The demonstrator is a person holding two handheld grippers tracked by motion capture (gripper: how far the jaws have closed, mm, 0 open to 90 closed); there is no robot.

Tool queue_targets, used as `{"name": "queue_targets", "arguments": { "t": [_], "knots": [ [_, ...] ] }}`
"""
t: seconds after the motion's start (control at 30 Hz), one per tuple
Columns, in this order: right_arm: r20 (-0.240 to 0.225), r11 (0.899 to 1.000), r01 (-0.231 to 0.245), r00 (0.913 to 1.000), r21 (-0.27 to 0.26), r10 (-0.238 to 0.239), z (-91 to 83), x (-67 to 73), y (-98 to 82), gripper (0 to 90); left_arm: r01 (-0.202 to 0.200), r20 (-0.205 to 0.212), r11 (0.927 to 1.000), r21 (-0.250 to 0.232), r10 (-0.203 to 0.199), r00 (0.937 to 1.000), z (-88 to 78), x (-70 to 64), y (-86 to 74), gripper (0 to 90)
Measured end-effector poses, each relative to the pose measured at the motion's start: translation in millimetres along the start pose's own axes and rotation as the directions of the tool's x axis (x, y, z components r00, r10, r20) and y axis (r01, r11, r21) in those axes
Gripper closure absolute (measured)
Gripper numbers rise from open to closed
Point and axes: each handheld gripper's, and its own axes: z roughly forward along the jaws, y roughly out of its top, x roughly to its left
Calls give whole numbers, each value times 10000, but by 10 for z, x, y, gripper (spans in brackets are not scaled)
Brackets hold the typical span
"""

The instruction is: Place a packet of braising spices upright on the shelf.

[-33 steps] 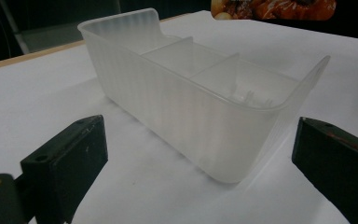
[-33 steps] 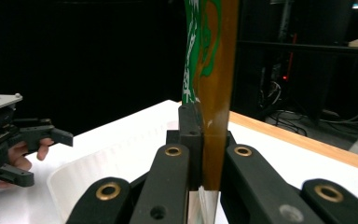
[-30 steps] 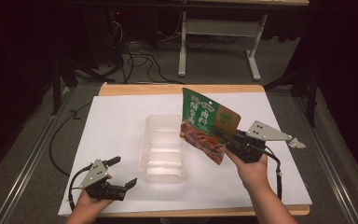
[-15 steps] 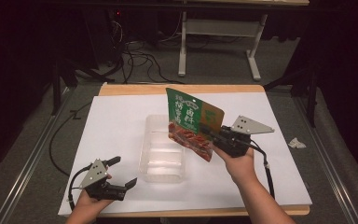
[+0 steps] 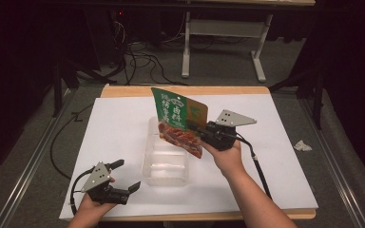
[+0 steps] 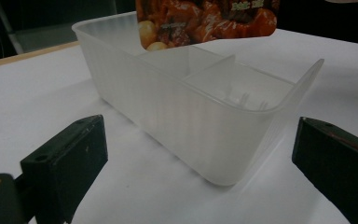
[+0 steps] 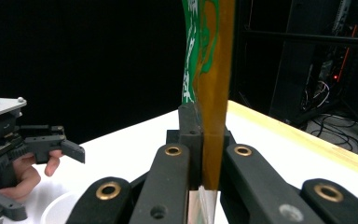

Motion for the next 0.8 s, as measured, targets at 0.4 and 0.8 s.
{"name": "queue_targets", "arguments": {
  "t": [0.4,0.8],
  "knots": [
    [-185,9998,8,9998,200,-5,293,-31,-31,900,21,0,10000,-21,-21,10000,-12,10,-3,39],
    [-261,9995,-27,9997,329,35,441,-67,-120,900,-2,64,10000,10,2,10000,-7,6,-3,39]
  ]
}}
